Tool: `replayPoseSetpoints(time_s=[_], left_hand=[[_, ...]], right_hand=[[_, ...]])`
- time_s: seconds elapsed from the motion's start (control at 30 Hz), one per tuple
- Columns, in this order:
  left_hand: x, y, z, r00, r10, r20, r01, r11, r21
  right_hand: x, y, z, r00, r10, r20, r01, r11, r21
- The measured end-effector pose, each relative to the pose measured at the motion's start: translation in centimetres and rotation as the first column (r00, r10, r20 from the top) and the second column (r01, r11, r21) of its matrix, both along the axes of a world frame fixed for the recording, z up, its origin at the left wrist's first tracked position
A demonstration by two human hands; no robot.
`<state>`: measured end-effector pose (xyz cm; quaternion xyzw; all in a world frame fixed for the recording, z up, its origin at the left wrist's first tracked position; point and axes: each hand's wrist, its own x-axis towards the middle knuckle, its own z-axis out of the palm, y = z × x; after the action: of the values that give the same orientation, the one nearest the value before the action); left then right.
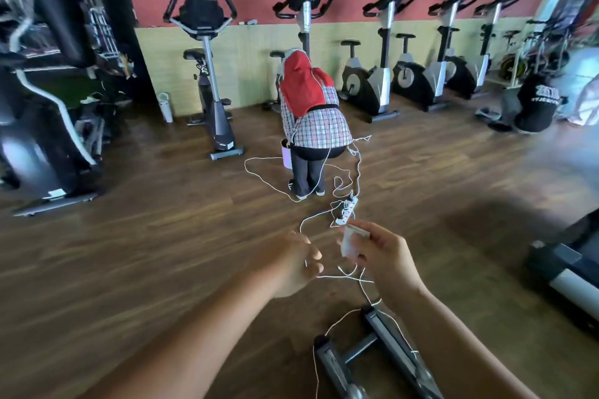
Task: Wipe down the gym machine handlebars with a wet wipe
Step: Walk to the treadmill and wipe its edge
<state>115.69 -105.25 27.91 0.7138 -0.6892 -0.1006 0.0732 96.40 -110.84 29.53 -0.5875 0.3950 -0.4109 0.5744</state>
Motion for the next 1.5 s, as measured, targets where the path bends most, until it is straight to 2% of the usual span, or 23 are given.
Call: replayPoseSetpoints(time_s=[0.1,0.3,0.47,0.7,0.8,0.9,1.07,1.27,1.5], left_hand=[[4.2,-4.8,0.9,0.998,-0.046,-0.042,0.047,0.999,0.018],[8.2,-17.2,1.0,0.989,-0.147,-0.032,0.147,0.989,0.001],[8.9,-29.1,-0.1,0.959,-0.279,0.045,0.279,0.960,0.018],[6.4,-44.9,0.8,0.921,-0.388,-0.036,0.389,0.920,0.053],[4.0,-51.4,1.1,0.857,-0.515,-0.007,0.514,0.856,0.046],[1.7,-57.8,0.8,0.791,-0.609,-0.065,0.612,0.786,0.084],[-2.3,-68.0,-0.2,0.720,-0.687,-0.100,0.694,0.715,0.090],[-12.2,-76.9,0.9,0.470,-0.883,-0.015,0.880,0.467,0.092],[-26.0,-82.9,1.0,0.242,-0.970,-0.024,0.970,0.241,0.041]], right_hand=[[4.2,-3.9,0.2,0.997,-0.083,0.002,0.083,0.996,0.040],[8.6,-14.0,-0.8,0.972,-0.231,0.032,0.229,0.972,0.049],[9.7,-23.4,-1.5,0.935,-0.344,0.088,0.335,0.937,0.100],[7.3,-36.0,-1.3,0.854,-0.515,0.069,0.512,0.857,0.057],[5.5,-40.7,-1.1,0.797,-0.597,0.091,0.591,0.802,0.090],[3.5,-45.5,-1.2,0.722,-0.684,0.106,0.673,0.729,0.123],[0.3,-52.4,-1.4,0.603,-0.794,0.077,0.786,0.608,0.109],[-5.2,-57.0,0.2,0.394,-0.913,0.104,0.907,0.405,0.113],[-15.2,-60.3,1.3,0.203,-0.945,0.257,0.963,0.240,0.126]])
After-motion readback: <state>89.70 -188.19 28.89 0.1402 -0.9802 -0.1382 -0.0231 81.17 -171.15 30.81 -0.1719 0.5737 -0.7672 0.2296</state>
